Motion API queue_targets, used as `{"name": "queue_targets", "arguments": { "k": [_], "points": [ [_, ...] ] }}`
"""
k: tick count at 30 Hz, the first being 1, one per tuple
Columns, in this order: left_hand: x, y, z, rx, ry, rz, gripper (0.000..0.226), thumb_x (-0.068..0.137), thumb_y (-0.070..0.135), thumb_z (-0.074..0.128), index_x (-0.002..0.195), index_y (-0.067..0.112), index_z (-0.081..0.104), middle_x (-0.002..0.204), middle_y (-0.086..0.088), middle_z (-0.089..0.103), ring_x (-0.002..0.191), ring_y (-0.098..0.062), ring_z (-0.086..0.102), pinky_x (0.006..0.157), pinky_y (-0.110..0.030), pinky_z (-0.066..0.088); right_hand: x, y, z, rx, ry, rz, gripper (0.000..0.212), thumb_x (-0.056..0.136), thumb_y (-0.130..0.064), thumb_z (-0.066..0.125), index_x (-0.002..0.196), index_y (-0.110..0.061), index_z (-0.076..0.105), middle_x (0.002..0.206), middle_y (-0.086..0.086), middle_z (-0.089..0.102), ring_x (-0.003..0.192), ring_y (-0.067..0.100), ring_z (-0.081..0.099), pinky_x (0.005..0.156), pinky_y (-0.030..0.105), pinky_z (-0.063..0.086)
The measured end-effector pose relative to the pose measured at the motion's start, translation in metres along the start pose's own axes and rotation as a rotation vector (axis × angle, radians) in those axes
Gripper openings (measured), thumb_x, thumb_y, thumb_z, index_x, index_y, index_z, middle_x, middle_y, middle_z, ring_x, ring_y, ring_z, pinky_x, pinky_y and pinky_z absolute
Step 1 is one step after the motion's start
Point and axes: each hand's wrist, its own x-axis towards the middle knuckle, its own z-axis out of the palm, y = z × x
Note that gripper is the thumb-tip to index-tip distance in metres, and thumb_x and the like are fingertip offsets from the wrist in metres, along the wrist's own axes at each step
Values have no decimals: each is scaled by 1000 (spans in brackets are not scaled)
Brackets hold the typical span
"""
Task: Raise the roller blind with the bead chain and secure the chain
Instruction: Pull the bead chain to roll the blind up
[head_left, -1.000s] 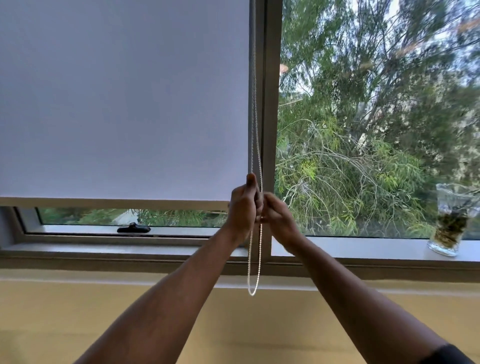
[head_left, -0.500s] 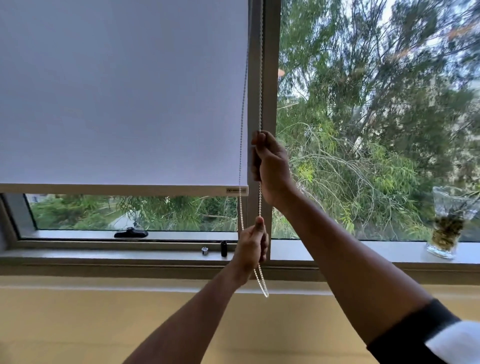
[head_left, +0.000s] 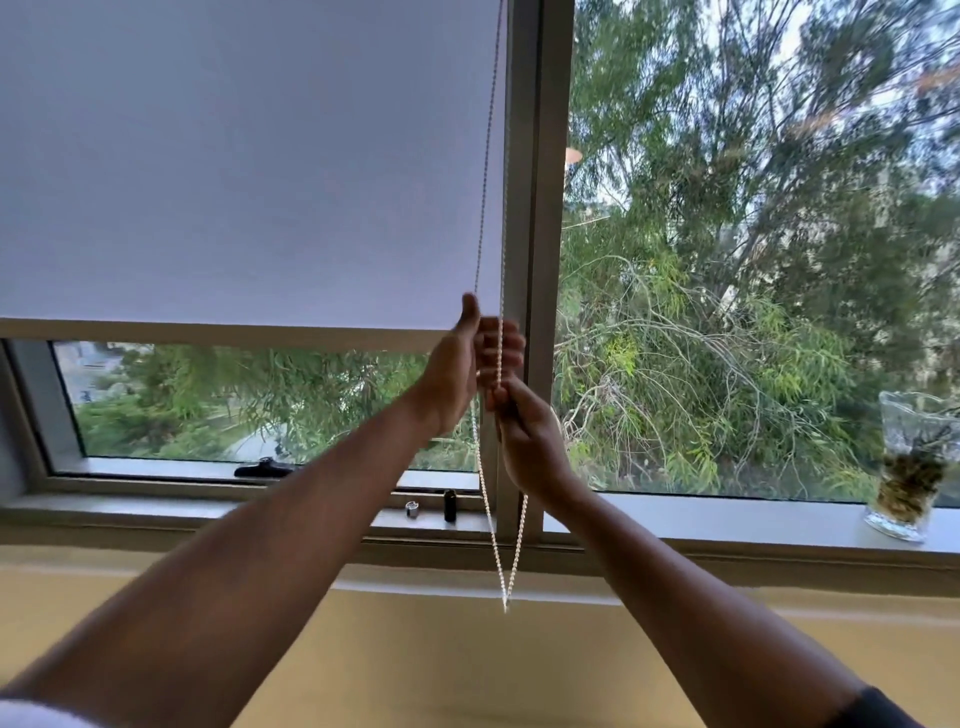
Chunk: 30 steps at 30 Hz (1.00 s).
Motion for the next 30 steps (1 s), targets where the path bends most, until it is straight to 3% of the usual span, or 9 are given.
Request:
{"name": "queue_targets", "arguments": {
  "k": [3, 6, 8, 11, 19, 23, 25, 27, 30],
  "points": [
    [16, 40, 15, -5, -37, 42, 65, 104, 60, 19, 99, 12, 62, 92, -8, 70, 85, -22, 65, 79, -33, 50, -19, 20, 3, -75, -49, 32, 31, 105, -13, 48, 80, -30, 54, 65, -21, 56, 56, -2, 43, 53, 11, 33],
    [27, 69, 26, -17, -38, 28, 59, 104, 58, 26, 96, 12, 60, 83, -7, 67, 75, -20, 63, 71, -32, 50, -37, 42, 3, -109, -109, 86, 33, 104, -8, 50, 79, -29, 53, 67, -16, 55, 59, -1, 41, 57, 16, 34],
    [32, 72, 28, -5, -50, 15, 56, 104, 59, 28, 77, 17, 54, 66, -1, 53, 59, -16, 45, 57, -29, 35, -48, 54, 3, -130, -116, 115, 33, 103, -6, 51, 78, -27, 51, 68, -15, 54, 64, -1, 42, 62, 22, 37],
    [31, 55, 29, 31, -22, 61, 57, 105, 57, 26, 59, 24, 35, 50, 8, 37, 45, -11, 25, 46, -24, 19, -59, 67, -4, -153, -115, 153, 25, 102, -5, 50, 80, -17, 51, 67, -11, 50, 63, 3, 39, 62, 25, 36],
    [14, 19, 26, 27, -28, 176, 55, 107, 51, 29, 58, 27, 32, 42, 10, 32, 36, -9, 19, 39, -16, 19, -60, 84, -1, -116, -136, 270, 27, 105, -6, 43, 80, -12, 50, 62, -16, 46, 61, 4, 35, 61, 23, 32],
    [5, -15, 22, 22, -13, 134, 54, 106, 50, 31, 57, 27, 33, 43, 11, 34, 34, -7, 22, 37, -15, 22, -71, 101, -12, -127, -167, 406, 37, 102, -1, 40, 79, -24, 57, 70, 6, 52, 64, 22, 42, 64, 43, 37],
    [3, -25, 19, 1, 1, 119, 56, 106, 50, 33, 56, 27, 33, 43, 11, 33, 34, -7, 21, 38, -14, 22, -67, 102, -17, -175, -227, 446, 33, 106, -4, 39, 93, -19, 66, 76, 12, 65, 68, 22, 57, 71, 46, 50],
    [1, -34, 18, 0, 23, 110, 57, 106, 50, 34, 54, 27, 34, 43, 11, 33, 34, -7, 22, 37, -14, 23, -50, 96, -23, -187, -275, 484, 34, 103, 6, 38, 112, -8, 68, 98, 14, 74, 87, 19, 66, 84, 30, 56],
    [-8, -56, 20, 11, 46, 76, 58, 106, 51, 36, 53, 27, 37, 43, 9, 33, 34, -8, 22, 37, -16, 22, -15, 65, -36, -107, -245, 474, 52, 88, 22, 32, 105, -9, 71, 89, -4, 73, 77, 9, 61, 64, 12, 51]
  ]
}}
